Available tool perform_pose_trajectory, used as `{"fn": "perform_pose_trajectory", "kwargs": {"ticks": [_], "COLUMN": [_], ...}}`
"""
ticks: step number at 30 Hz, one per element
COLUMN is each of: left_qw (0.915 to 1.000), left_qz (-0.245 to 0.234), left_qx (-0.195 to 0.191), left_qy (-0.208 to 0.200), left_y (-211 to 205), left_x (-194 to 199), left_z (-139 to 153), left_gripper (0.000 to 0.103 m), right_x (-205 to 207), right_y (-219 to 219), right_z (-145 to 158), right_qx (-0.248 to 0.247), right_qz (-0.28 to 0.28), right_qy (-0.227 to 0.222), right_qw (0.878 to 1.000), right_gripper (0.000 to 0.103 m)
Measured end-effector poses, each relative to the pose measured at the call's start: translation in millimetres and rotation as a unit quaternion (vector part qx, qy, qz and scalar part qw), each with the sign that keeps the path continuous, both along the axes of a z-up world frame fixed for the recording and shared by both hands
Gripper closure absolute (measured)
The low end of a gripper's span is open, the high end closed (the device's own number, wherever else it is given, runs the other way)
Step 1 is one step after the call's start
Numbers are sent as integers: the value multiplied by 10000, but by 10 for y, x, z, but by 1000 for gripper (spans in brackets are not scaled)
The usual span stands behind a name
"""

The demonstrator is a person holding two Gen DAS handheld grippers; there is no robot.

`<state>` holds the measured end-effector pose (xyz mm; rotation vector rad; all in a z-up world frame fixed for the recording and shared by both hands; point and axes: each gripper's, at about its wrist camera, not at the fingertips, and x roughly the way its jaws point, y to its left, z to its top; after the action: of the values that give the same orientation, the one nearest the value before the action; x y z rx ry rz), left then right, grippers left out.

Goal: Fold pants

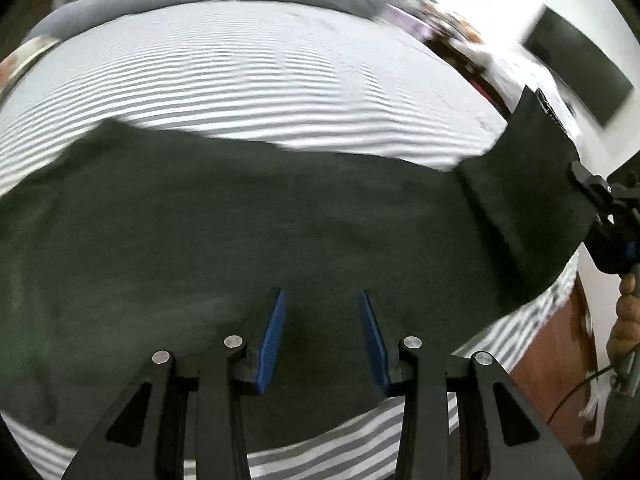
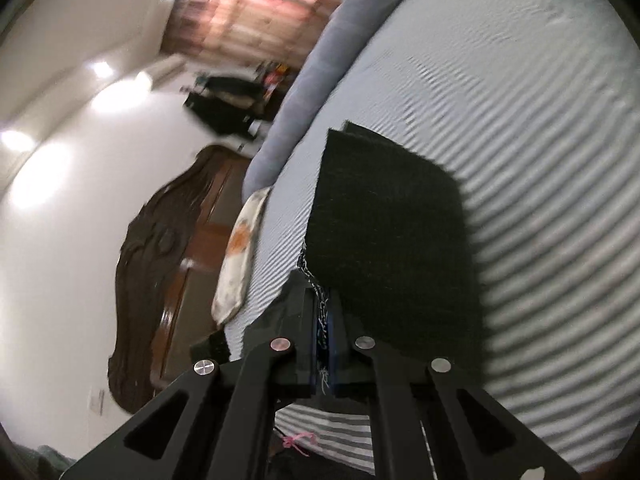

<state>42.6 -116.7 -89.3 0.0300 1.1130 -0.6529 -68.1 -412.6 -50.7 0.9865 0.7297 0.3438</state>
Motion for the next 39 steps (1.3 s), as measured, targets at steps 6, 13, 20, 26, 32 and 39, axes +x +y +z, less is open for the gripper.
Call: {"fn": "perform_pose_trajectory", "kwargs": {"ticks": [6, 13, 20, 26, 32, 39], "left_qw": [9981, 9919, 9865, 9869, 9832, 9782], "left_qz": [577, 1135, 1316, 1118, 752, 883], "left_qx": [-153, -513, -973, -1162, -1505, -1290], "left_qy": [-135, -263, -33, -28, 714, 1366], "left_y": [797, 1370, 1555, 1503, 1404, 1282], "left_x": [57, 85, 167, 149, 173, 254], "left_z": [94, 167, 61, 103, -64, -335], "left_gripper": [63, 63, 63, 63, 62, 62], "right_x": [634, 1020, 1086, 952, 565, 191], "right_y": [1043, 1994, 2379, 2341, 1805, 1325], "right_z": [-178, -596, -888, -733, -505, -655], "right_qx": [24, -310, -925, -1262, -1444, -936], "right_qz": [751, 1408, 1648, 1675, 1090, 575], "right_qy": [296, 849, 1269, 1203, 1008, 1050], "right_qw": [9967, 9859, 9738, 9703, 9783, 9884], "right_gripper": [97, 97, 91, 68, 65, 61]}}
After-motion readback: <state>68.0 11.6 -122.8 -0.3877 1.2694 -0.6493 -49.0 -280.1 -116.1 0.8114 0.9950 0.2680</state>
